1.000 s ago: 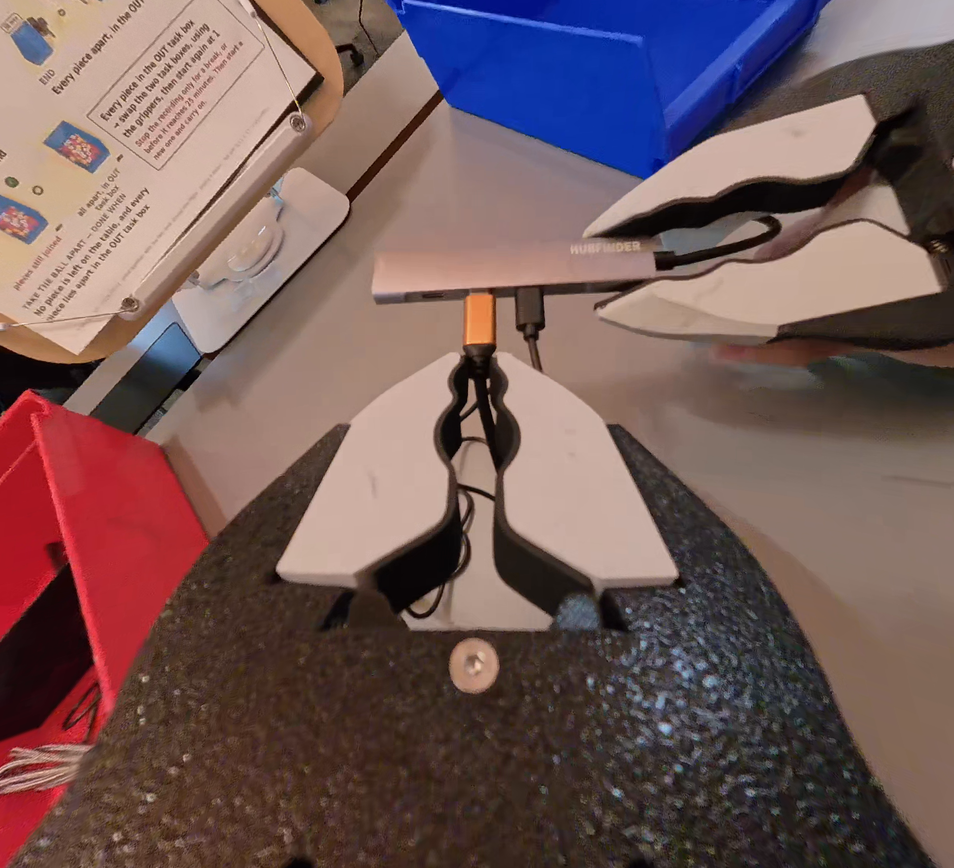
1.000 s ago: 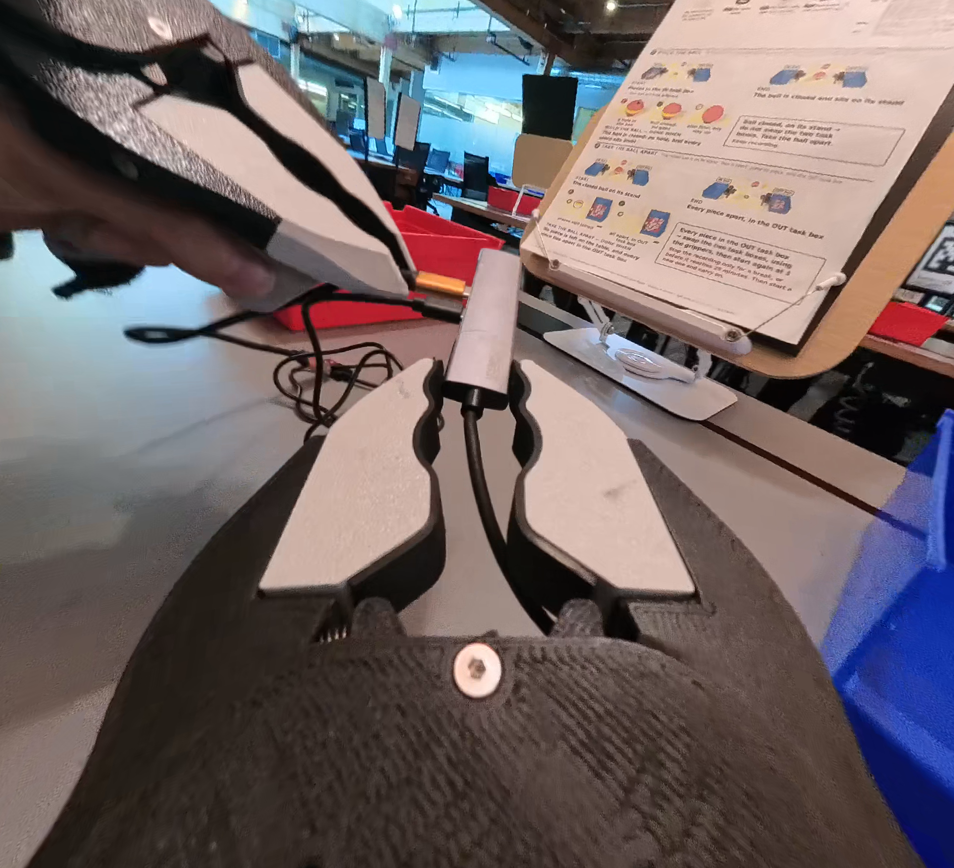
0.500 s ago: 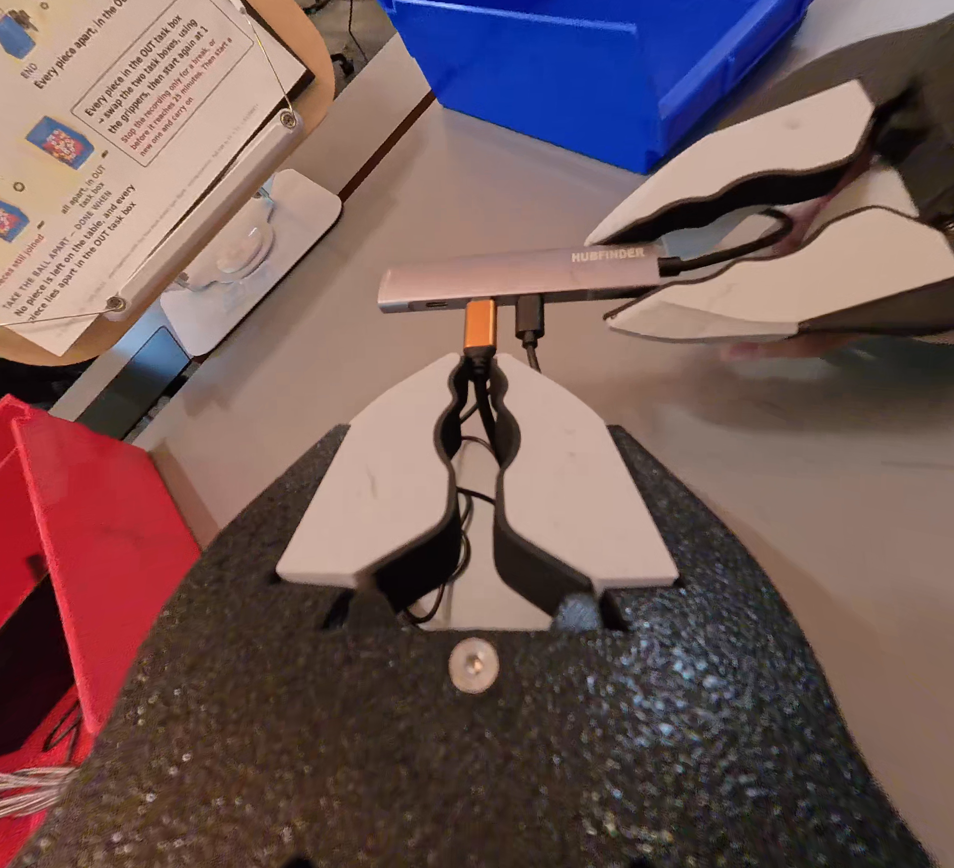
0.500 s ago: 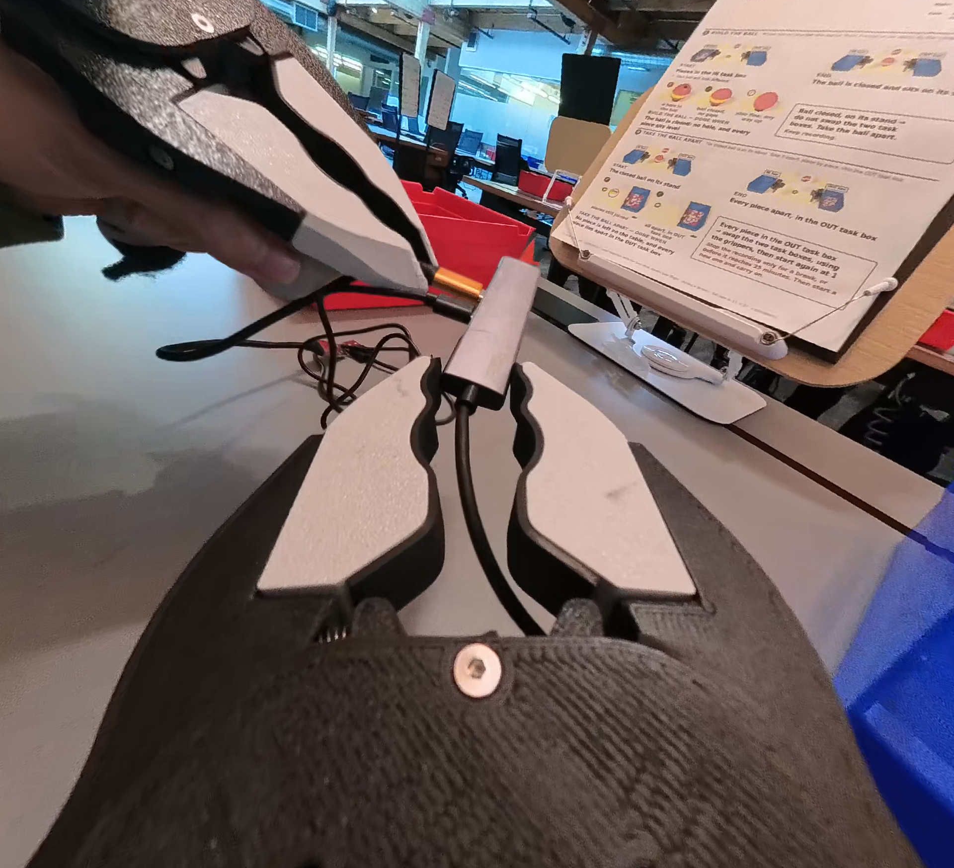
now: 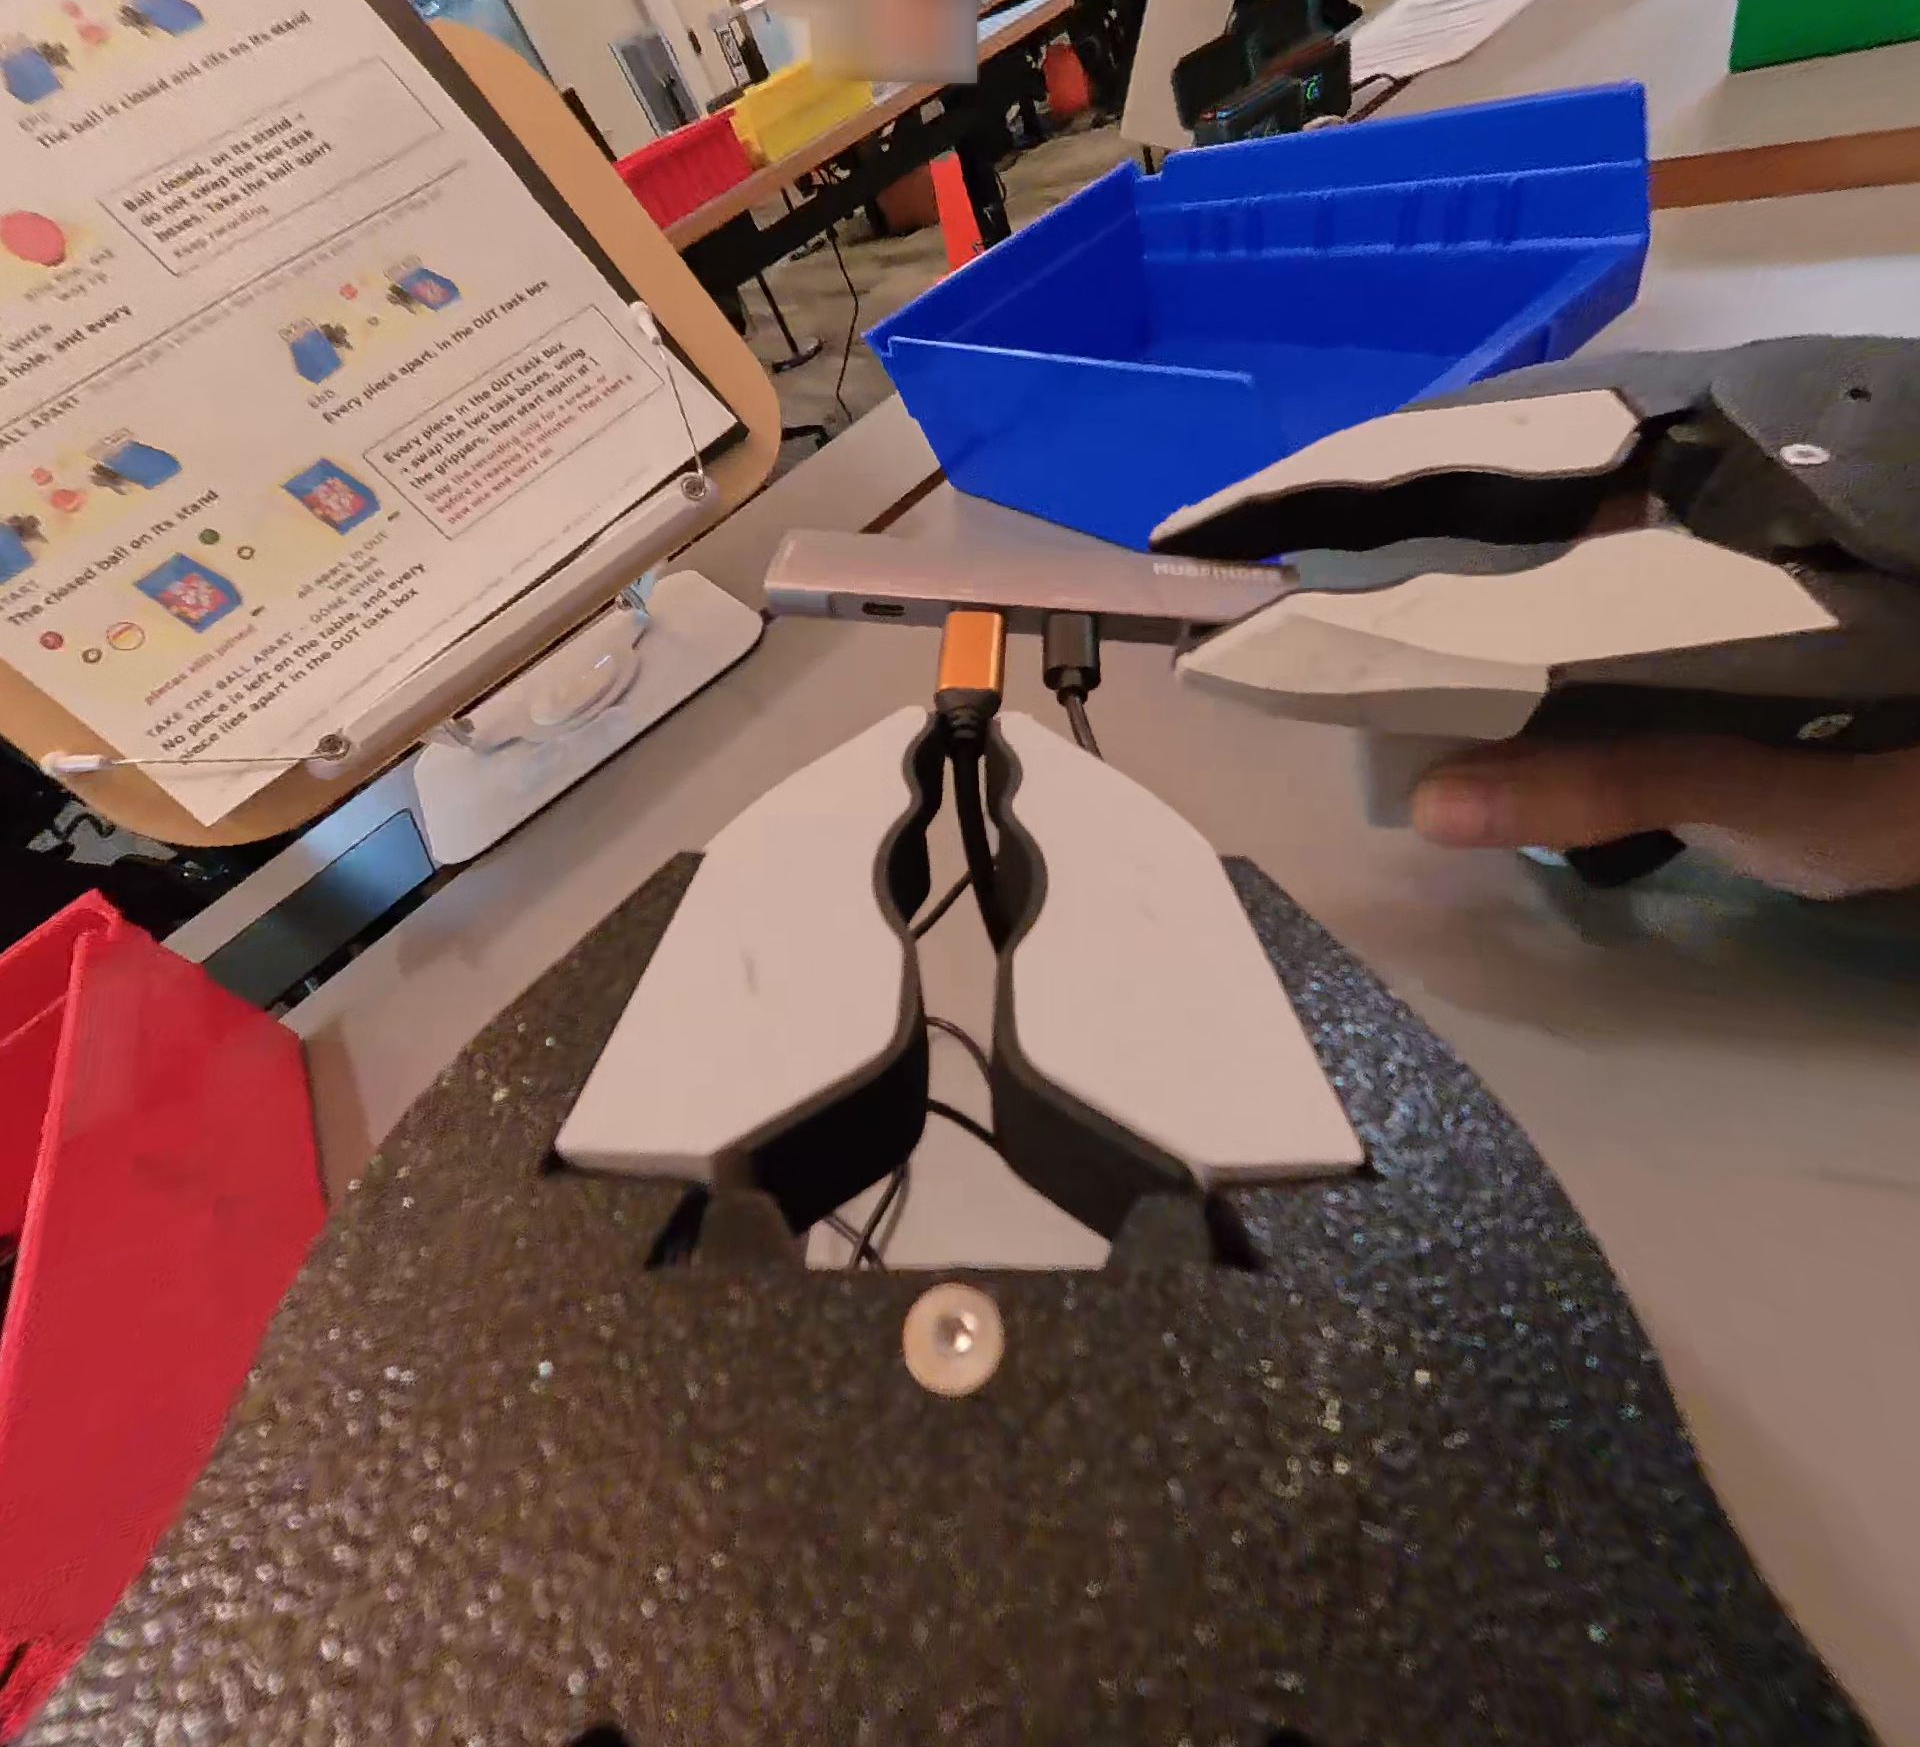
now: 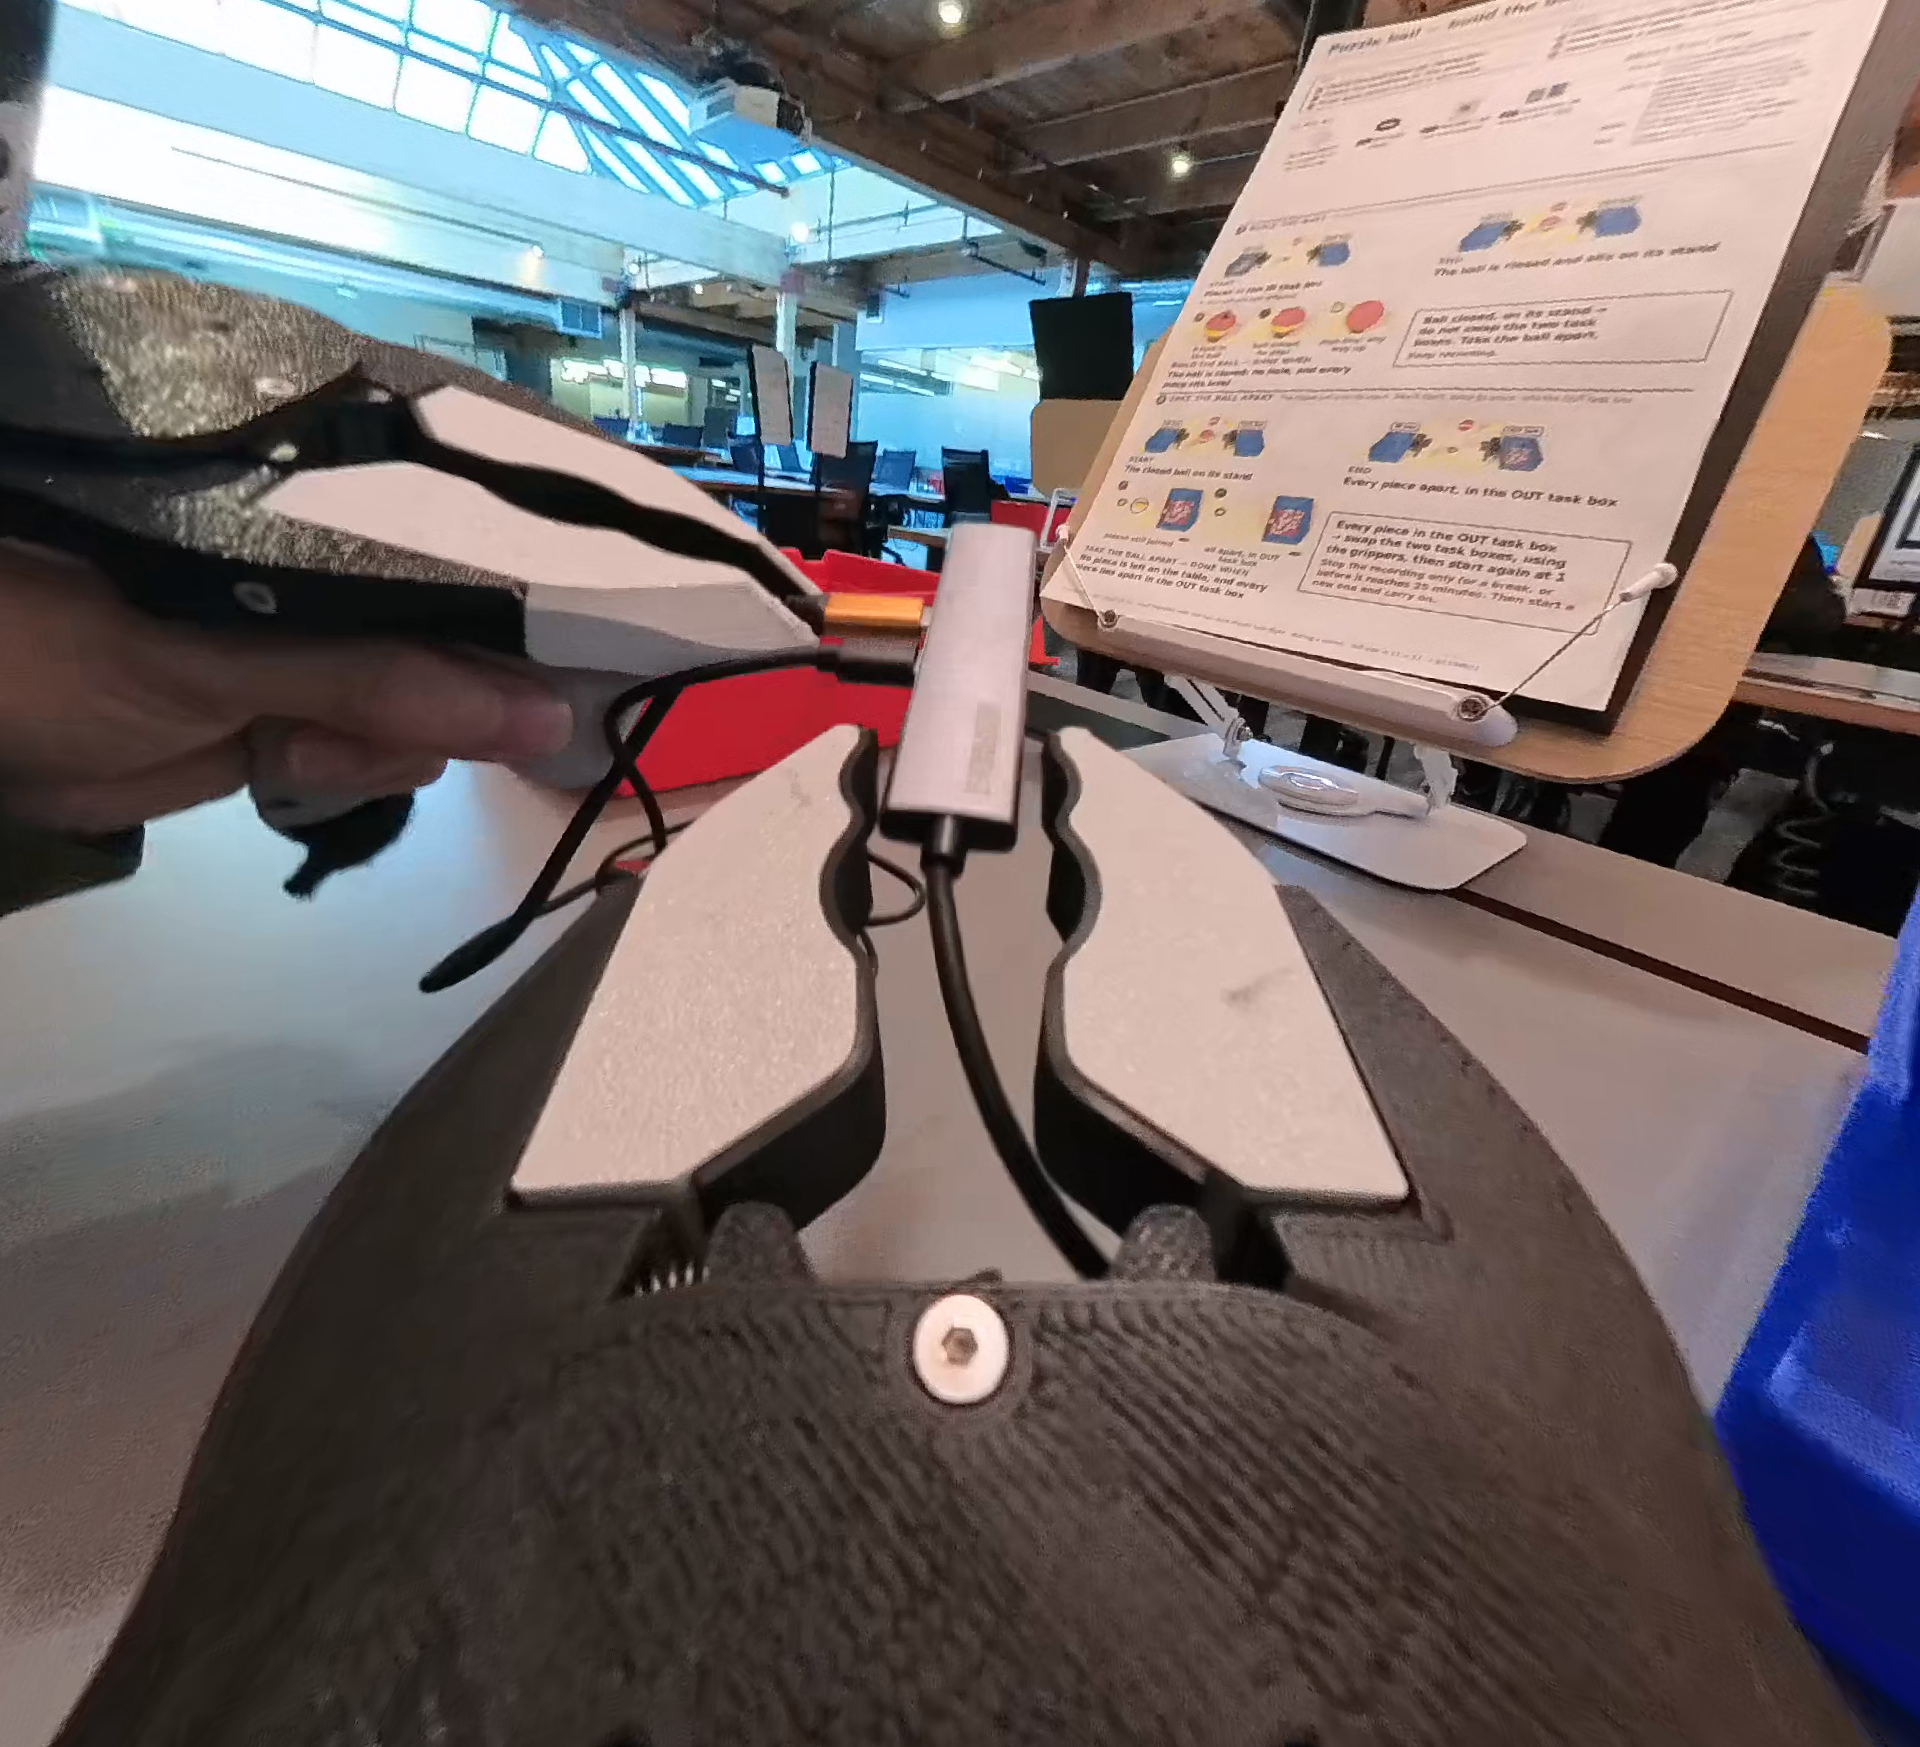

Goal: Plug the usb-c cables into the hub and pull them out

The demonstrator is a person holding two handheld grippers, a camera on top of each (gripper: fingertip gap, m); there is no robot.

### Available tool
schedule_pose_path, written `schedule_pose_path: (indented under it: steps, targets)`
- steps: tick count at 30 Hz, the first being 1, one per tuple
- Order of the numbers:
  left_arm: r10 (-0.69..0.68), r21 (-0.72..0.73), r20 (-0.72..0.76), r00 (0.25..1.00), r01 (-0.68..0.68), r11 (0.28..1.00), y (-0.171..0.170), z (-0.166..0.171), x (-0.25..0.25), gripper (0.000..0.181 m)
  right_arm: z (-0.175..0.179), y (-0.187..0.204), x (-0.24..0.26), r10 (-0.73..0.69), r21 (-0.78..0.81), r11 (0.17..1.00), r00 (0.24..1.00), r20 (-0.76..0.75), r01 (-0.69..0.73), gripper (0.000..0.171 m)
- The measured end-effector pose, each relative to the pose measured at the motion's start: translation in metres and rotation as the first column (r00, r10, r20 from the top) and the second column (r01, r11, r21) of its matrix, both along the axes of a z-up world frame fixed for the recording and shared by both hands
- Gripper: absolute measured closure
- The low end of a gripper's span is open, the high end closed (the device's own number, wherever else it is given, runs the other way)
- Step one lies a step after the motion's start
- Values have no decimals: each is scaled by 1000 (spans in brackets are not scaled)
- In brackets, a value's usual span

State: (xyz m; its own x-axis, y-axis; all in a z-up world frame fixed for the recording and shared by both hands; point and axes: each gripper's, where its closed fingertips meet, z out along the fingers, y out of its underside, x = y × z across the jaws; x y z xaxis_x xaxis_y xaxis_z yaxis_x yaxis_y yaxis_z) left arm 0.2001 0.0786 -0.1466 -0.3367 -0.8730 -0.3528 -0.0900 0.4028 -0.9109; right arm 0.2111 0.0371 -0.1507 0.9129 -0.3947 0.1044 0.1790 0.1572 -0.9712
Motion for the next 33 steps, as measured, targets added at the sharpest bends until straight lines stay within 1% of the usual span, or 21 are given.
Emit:
schedule_pose_path:
  steps: [3,7,10,12,13,18,20,23,25,30,33]
  targets:
    - [6,17,-4,1000,-6,1000,-4,-6,0,175,4,-3,1,4,56,998,1000,-29,-3,135]
    - [4,-82,-1,1000,-4,997,-10,-4,-1,175,4,-4,5,-15,57,998,999,-43,18,131]
    - [11,-115,6,1000,-11,993,-11,-3,-2,175,2,0,1,-5,34,999,1000,-24,6,133]
    - [1,-133,6,1000,0,991,-12,-2,-4,175,3,-1,0,-5,38,999,1000,-13,5,144]
    - [-1,-136,5,1000,2,991,-12,-2,-4,175,3,-1,0,-4,42,999,1000,-13,5,146]
    - [0,-153,-4,1000,0,988,-11,-4,-6,175,2,0,-1,14,33,999,1000,-21,-13,146]
    - [-12,-140,8,1000,13,990,-11,-4,-7,174,1,1,-1,32,21,999,999,-37,-31,146]
    - [-12,-47,45,999,14,999,-9,-7,-8,173,0,2,-3,42,11,999,998,-39,-42,146]
    - [-6,-13,62,998,7,1000,-8,-8,-8,168,-1,3,-5,41,2,999,999,-24,-41,146]
    - [-4,-54,70,998,8,999,-7,-8,-7,165,0,3,-5,30,0,1000,1000,-9,-30,146]
    - [-27,-85,53,998,32,996,-9,-9,-8,171,0,3,-5,36,1,999,999,-9,-36,147]
